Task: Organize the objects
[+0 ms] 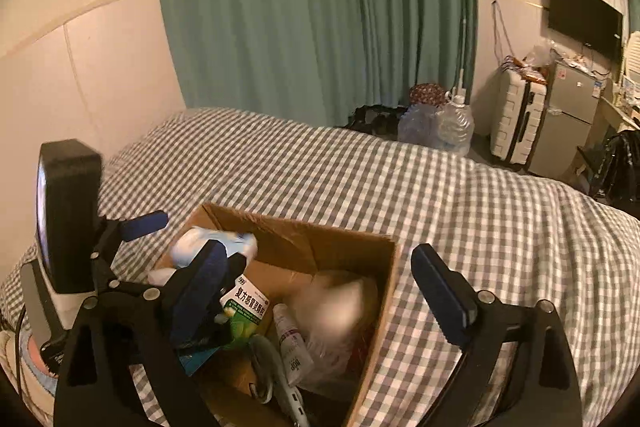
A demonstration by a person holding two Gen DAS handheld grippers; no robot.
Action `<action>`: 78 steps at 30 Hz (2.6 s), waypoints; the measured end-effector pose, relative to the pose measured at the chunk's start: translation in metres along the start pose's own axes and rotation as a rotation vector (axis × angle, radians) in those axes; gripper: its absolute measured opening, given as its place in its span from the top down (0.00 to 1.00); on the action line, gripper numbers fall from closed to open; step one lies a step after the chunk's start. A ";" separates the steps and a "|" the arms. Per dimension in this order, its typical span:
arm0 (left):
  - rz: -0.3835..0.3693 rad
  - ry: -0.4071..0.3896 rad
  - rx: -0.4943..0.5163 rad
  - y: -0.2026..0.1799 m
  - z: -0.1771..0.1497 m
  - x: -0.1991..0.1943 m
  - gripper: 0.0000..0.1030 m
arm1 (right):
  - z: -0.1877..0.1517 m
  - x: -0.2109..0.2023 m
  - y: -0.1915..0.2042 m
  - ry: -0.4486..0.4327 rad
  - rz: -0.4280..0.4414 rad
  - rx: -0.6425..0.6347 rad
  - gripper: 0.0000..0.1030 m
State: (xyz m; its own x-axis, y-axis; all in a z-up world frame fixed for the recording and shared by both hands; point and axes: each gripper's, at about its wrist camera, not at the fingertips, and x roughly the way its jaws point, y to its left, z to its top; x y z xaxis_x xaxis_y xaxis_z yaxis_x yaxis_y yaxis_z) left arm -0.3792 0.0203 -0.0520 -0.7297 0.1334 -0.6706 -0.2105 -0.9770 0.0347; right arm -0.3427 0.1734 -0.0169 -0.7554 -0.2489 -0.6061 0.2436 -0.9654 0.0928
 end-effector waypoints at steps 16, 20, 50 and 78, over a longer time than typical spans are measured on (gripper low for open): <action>0.054 -0.267 -0.003 -0.004 0.018 -0.214 0.00 | 0.015 -0.221 0.033 -0.257 -0.163 -0.051 0.00; 0.061 -0.344 -0.038 -0.004 0.011 -0.267 0.00 | 0.005 -0.279 0.045 -0.336 -0.210 -0.072 0.01; 0.164 -0.325 -0.099 -0.014 -0.135 -0.218 0.00 | -0.130 -0.196 0.030 -0.303 -0.313 0.014 0.01; 0.138 -0.309 -0.122 -0.014 -0.136 -0.221 0.00 | -0.135 -0.181 0.035 -0.286 -0.312 0.022 0.01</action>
State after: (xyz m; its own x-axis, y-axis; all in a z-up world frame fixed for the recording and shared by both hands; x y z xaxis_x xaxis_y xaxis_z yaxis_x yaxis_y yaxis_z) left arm -0.1268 -0.0180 -0.0047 -0.9119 0.0247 -0.4097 -0.0309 -0.9995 0.0085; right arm -0.1156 0.1955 -0.0102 -0.9299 0.0474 -0.3647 -0.0345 -0.9985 -0.0421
